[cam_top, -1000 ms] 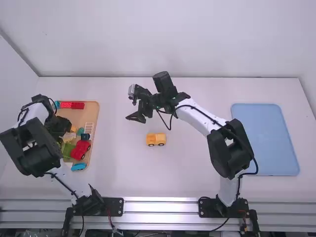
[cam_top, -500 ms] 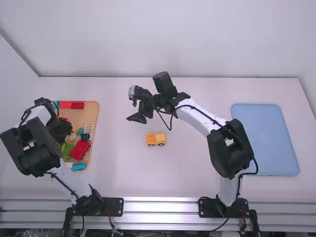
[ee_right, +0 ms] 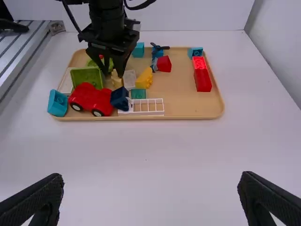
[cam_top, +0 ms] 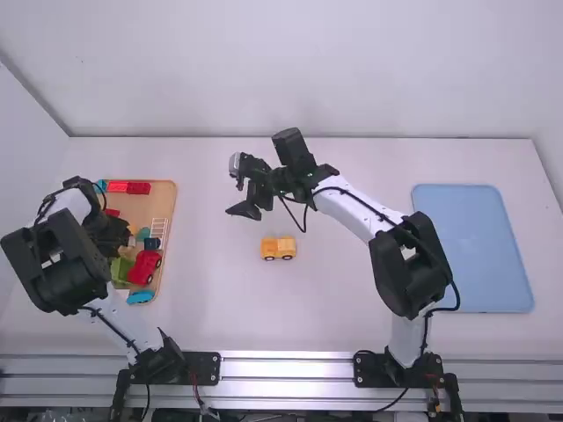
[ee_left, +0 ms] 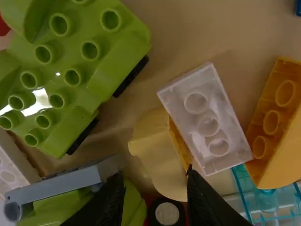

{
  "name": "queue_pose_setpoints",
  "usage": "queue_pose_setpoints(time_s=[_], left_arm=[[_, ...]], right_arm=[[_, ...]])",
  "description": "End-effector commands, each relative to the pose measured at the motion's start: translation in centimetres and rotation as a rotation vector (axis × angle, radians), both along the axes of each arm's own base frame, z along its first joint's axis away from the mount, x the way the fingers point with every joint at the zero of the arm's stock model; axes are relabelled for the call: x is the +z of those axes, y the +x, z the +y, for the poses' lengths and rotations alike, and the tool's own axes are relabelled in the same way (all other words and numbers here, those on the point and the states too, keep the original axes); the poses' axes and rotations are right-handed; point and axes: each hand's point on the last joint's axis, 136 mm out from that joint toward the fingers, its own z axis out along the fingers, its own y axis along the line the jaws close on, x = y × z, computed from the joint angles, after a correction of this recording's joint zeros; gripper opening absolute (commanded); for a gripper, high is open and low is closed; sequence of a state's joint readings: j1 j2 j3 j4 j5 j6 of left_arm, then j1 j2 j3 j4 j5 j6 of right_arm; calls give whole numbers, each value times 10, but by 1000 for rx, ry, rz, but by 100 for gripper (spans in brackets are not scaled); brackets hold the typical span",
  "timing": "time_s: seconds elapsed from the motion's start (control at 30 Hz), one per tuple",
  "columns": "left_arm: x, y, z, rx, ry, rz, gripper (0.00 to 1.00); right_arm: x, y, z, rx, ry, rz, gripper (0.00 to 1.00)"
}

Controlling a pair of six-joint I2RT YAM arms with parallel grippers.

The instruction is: Assemble lego blocks to make yellow taxi

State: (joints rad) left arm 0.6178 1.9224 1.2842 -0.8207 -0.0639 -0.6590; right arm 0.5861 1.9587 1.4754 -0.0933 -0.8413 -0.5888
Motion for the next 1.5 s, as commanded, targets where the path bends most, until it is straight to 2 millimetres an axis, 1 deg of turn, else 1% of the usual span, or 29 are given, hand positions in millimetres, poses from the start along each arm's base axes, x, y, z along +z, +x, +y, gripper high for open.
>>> queue_pose_setpoints(time_s=[0.0,0.1,0.13,0.2,0.23,0.27,0.33,0.5,0.67,0.7,0.83,0.87,0.9,1.0,1.07,1.17,1.3,1.37,1.47], left_arm=[[-11,-17,-11,4,-36,65,36],[-11,-17,-11,4,-36,65,38],[-11,-16,-11,4,-35,63,40],[-11,-17,-11,4,-38,68,49],[-11,-17,-12,4,-38,68,49],[-11,-17,-11,4,-37,68,52],[-11,-17,-10,4,-27,68,53],[-20,-21,-10,25,-12,72,48],[-28,-16,-5,18,18,35,46],[-28,-15,-5,17,19,34,46],[-32,-9,-1,-56,36,3,52],[-33,-9,-1,-55,36,4,51],[-35,-12,-3,-55,32,7,48],[-40,-16,-9,-55,10,15,47],[-44,-18,-14,-56,-6,10,49],[-47,-17,-13,-54,1,1,50],[-48,-16,-17,-49,-17,-11,45],[-48,-13,-20,-52,-39,-28,41],[-47,-14,-20,-49,-38,-23,34]], right_arm=[[4,8,3,-15,-4,-29,99],[3,9,2,-21,-8,-31,99],[3,9,2,-20,-7,-30,99],[3,9,2,-20,-7,-30,99],[3,9,2,-20,-8,-30,99],[3,9,2,-21,-8,-30,99],[3,9,2,-20,-7,-30,99],[3,9,2,-20,-8,-30,99],[2,8,2,-20,-9,-28,99],[1,8,2,-20,-9,-28,99],[1,8,2,-20,-10,-24,99],[1,8,2,-23,-10,-21,99],[1,8,2,-24,-10,-21,99],[1,8,2,-24,-9,-21,99],[1,8,2,-23,-9,-21,99],[1,8,2,-21,-9,-24,99],[1,8,2,-22,-9,-25,99],[1,8,2,-21,-9,-24,99],[1,8,2,-21,-7,-26,99]])
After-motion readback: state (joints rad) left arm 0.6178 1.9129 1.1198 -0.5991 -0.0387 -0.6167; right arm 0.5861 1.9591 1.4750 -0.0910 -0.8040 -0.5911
